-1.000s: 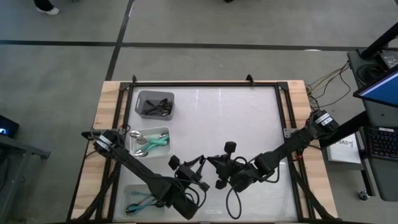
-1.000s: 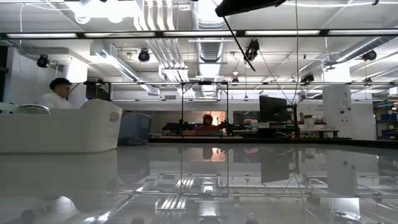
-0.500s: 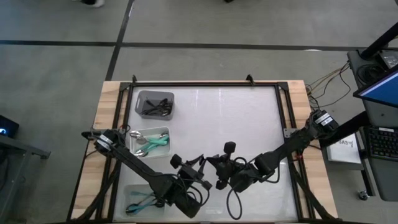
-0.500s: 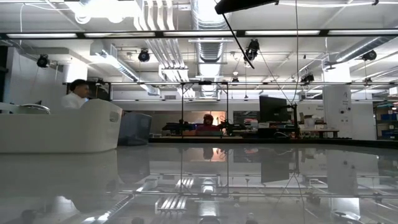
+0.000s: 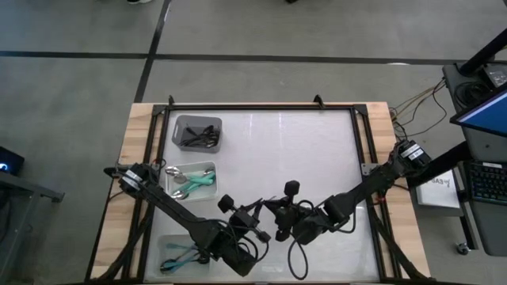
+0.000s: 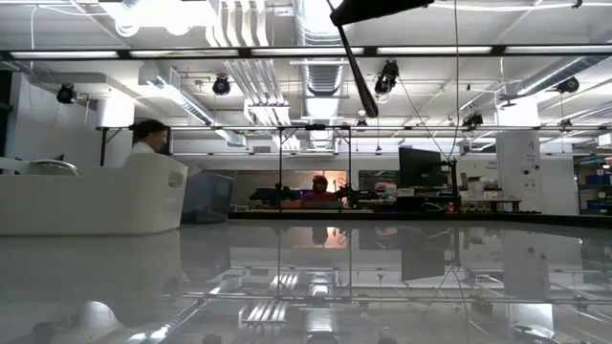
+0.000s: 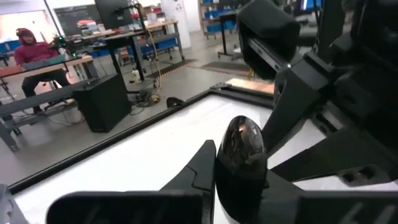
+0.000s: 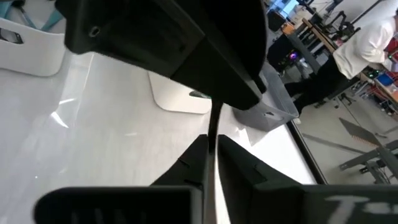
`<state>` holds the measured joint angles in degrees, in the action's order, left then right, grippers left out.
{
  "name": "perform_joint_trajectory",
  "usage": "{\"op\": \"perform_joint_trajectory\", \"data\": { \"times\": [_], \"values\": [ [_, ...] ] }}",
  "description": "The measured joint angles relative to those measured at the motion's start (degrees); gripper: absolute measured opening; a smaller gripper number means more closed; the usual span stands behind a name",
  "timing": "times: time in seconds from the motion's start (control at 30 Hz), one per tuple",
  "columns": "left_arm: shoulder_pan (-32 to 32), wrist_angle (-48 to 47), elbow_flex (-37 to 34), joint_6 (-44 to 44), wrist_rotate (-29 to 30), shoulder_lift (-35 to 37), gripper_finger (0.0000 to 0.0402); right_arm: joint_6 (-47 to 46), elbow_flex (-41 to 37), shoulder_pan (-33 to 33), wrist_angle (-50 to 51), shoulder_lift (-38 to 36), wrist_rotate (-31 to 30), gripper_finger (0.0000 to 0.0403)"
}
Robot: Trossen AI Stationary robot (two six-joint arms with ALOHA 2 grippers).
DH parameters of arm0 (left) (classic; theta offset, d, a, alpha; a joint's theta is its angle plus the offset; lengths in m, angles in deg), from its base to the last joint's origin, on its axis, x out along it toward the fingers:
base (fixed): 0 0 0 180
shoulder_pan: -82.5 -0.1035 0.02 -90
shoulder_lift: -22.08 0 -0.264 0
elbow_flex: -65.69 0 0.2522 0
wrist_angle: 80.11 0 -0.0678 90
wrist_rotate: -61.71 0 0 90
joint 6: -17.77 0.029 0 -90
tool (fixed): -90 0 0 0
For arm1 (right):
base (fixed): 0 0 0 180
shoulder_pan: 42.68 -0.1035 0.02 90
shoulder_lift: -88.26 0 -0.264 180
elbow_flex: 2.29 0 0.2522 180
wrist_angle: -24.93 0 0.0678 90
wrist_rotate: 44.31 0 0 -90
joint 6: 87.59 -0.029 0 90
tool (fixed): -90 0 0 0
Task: Sort silverware by color (type)
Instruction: Put the black spoon into the black bin
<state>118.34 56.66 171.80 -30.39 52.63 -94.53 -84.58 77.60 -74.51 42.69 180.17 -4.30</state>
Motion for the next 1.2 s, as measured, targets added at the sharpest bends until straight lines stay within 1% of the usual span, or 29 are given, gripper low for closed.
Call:
{"op": "perform_joint_trajectory", "data": {
  "times": [0.23,0.33,0.43,0.57,0.7,0.8,0.83,0.87,0.93,0.97,1.07,1.13,1.2],
  "values": [
    [-0.82,-2.20,-0.13,6.21,-2.33,2.90,0.0002,-1.59,0.04,0.00,4.67,-1.93,-0.99,0.0076],
    [-1.82,-7.00,-0.13,7.63,-2.47,4.57,0.0001,-4.85,0.04,0.00,8.97,-3.03,-0.74,0.0101],
    [-3.83,-15.95,-0.13,6.63,-4.76,6.45,0.0001,-10.38,0.04,0.18,14.33,-4.90,-0.80,0.0123],
    [-8.47,-31.20,-0.13,0.11,-10.28,9.48,0.0001,-20.98,0.04,1.22,23.55,-7.26,-0.21,0.0140],
    [-14.03,-48.34,-0.13,-3.24,-15.41,10.74,0.0001,-27.95,0.04,3.01,31.61,-9.21,3.02,0.0145],
    [-18.64,-60.43,-0.32,-3.49,-17.52,11.77,0.0001,-30.32,0.02,4.59,35.41,-9.28,5.03,0.0143],
    [-20.36,-60.85,-0.93,-2.47,-17.51,12.25,0.0000,-30.47,0.00,5.19,36.31,-9.28,5.70,0.0141],
    [-22.14,-59.43,-2.26,1.48,-17.95,13.44,0.0000,-30.45,-0.02,5.89,36.72,-9.28,6.36,0.0139],
    [-25.96,-56.16,-5.26,9.23,-20.65,16.11,0.0000,-30.06,-0.14,7.39,36.76,-9.07,7.42,0.0135],
    [-28.07,-55.04,-6.68,11.60,-20.91,17.63,0.0000,-29.70,-0.27,8.16,37.07,-9.01,8.03,0.0133],
    [-34.94,-55.74,-12.57,14.19,-22.09,22.02,0.0000,-29.09,-0.94,10.68,37.78,-8.71,8.48,0.0129],
    [-39.66,-53.99,-16.79,14.79,-23.12,25.22,0.0000,-28.03,-1.78,12.36,37.69,-8.72,8.51,0.0128],
    [-44.32,-52.04,-21.44,16.44,-26.84,28.72,0.0000,-27.21,-2.77,14.22,37.65,-8.73,8.62,0.0128]
  ]
}}
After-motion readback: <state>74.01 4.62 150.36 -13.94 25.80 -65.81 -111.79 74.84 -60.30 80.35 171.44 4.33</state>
